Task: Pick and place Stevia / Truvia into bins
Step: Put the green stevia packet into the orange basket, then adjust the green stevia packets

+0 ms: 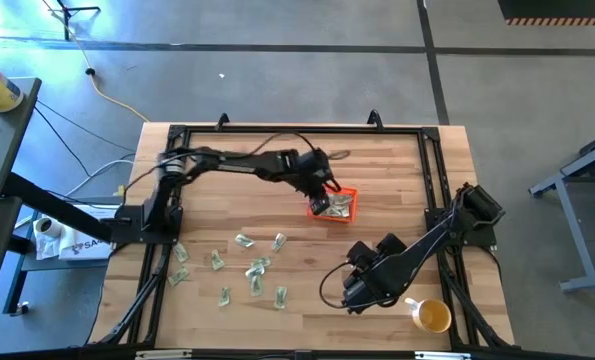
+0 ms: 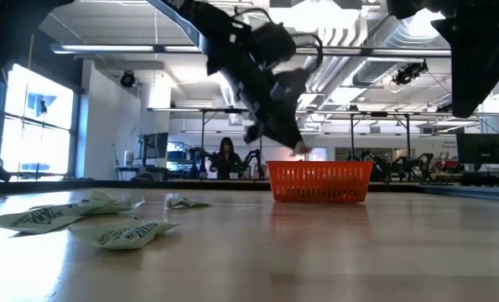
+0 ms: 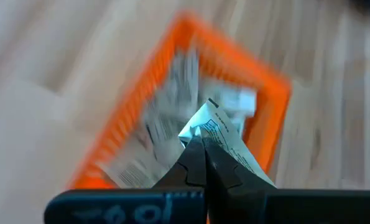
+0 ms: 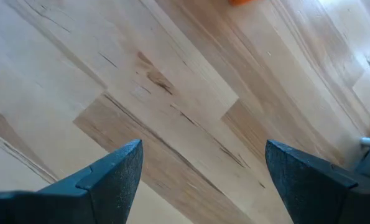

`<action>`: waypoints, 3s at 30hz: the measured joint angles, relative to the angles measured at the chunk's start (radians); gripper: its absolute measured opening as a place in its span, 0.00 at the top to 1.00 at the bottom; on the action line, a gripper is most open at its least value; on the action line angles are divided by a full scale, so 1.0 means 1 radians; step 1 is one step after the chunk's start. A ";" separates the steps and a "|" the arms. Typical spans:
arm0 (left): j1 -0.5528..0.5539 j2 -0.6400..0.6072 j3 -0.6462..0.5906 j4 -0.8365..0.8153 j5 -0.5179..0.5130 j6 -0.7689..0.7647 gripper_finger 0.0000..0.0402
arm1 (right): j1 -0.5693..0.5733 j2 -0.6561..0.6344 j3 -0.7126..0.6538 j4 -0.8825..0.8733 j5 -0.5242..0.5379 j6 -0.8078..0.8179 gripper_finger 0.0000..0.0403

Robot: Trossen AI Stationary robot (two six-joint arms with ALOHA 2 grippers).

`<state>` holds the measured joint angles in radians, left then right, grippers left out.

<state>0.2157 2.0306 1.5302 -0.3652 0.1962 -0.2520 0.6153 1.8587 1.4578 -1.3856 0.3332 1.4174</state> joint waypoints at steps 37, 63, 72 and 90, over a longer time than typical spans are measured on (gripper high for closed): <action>-0.083 -0.429 0.023 -0.602 -0.202 0.013 0.60 | -0.131 0.001 0.000 0.101 0.111 -0.185 0.19; -0.354 -0.682 -0.313 -0.369 -0.213 -0.375 0.62 | -0.264 0.001 0.000 0.589 0.067 -0.220 0.19; -0.509 -0.682 -0.313 -0.307 -0.328 -0.591 0.62 | -0.248 0.000 0.000 0.658 0.052 -0.395 0.19; -0.729 -0.648 -0.312 -0.340 -0.364 -1.250 0.62 | 0.063 -0.001 0.000 0.588 -0.118 -0.478 0.19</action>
<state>-0.5131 1.3824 1.2179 -0.7050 -0.1674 -1.5016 0.6781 1.8580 1.4578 -0.7975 0.2148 0.9394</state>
